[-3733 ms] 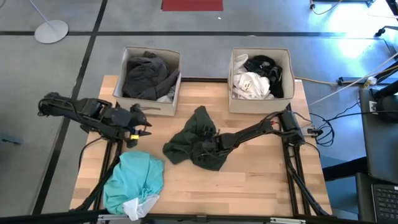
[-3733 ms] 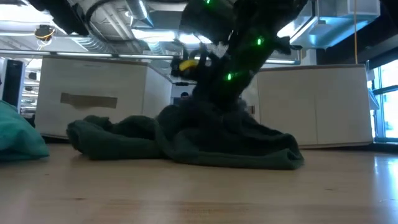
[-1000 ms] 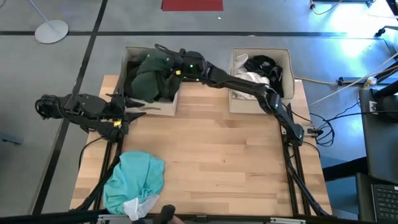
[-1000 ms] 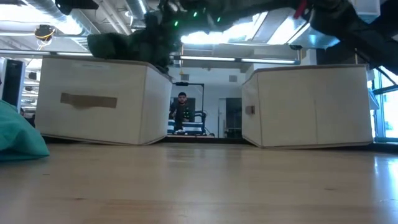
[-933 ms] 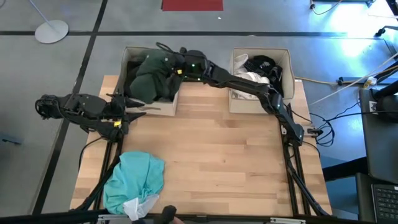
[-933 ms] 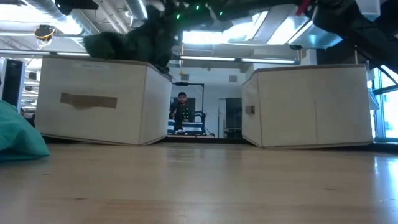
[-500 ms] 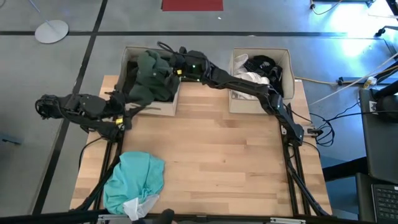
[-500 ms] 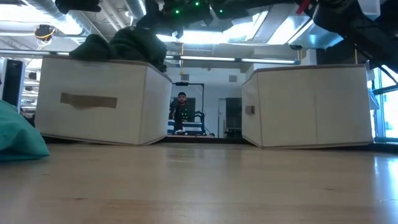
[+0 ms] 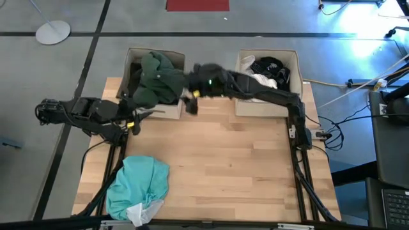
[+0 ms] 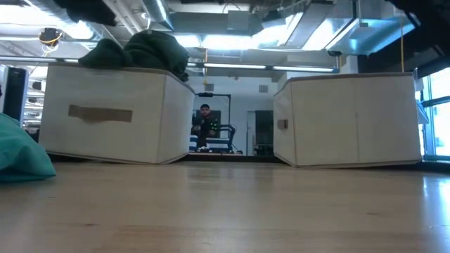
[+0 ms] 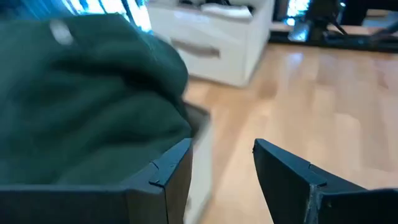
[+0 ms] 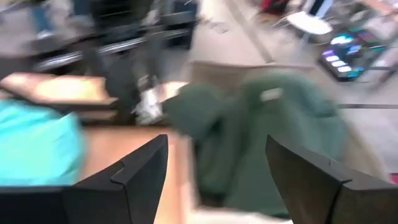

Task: Sort clothes
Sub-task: Put the light blue shorts into the left laundry bin

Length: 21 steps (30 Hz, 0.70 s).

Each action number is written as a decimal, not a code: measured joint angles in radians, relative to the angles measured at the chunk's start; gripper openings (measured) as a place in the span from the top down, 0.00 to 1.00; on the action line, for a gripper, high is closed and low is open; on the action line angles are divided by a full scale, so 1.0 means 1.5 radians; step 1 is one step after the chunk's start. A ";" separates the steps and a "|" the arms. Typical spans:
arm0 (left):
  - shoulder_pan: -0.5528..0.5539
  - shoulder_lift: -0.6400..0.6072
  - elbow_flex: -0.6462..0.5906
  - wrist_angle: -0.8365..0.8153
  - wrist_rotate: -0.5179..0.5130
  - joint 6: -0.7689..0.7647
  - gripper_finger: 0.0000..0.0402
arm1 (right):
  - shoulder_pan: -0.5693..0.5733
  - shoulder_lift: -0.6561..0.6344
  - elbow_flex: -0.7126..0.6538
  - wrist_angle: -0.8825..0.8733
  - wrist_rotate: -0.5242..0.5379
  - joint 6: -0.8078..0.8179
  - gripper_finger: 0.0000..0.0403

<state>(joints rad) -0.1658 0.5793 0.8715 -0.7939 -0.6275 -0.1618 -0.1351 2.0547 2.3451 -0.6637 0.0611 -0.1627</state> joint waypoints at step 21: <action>0.000 -0.029 0.000 -0.168 0.086 -0.157 0.60 | 0.211 0.089 -0.275 0.317 -0.017 0.007 0.33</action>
<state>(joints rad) -0.1656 0.5362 0.8715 -1.0462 -0.4980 -0.3972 0.1809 2.1884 1.9327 -0.1878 0.0354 -0.1527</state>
